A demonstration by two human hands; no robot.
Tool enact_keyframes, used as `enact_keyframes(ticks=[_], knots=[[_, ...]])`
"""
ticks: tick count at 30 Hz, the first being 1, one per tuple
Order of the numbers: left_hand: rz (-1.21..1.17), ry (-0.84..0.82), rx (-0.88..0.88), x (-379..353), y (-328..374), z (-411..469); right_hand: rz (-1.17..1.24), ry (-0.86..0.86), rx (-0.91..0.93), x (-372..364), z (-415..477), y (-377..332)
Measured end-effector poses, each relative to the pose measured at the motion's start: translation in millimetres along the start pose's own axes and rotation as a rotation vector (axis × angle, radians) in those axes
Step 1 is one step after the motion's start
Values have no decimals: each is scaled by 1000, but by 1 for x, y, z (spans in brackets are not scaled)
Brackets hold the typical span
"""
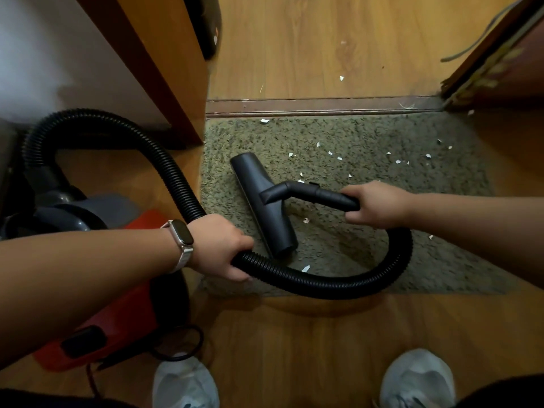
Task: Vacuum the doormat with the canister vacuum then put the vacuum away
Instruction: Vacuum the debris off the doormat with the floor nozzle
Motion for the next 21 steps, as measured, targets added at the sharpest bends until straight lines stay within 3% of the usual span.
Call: enact_keyframes(ticks=[6,13,15,21], knots=[[16,29,-46,3,1,3,79,-69,45,-11,-5,-10],[15,12,-28,1,0,1,414,-251,-10,-32,-5,-8],[17,-8,-27,0,0,3,386,-256,-28,-38,-9,-9],[-9,53,-5,6,-3,11,69,-6,40,-15,-7,-9]])
Point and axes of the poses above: each hand's wrist, its own z-axis towards the middle knuckle, its own x-axis out of the back of the hand, y = z × x, the point moved 10 cm from there along z, towards the middle knuckle, and after that the axes turned 12 degrees about -x, right-handed, at the moved point
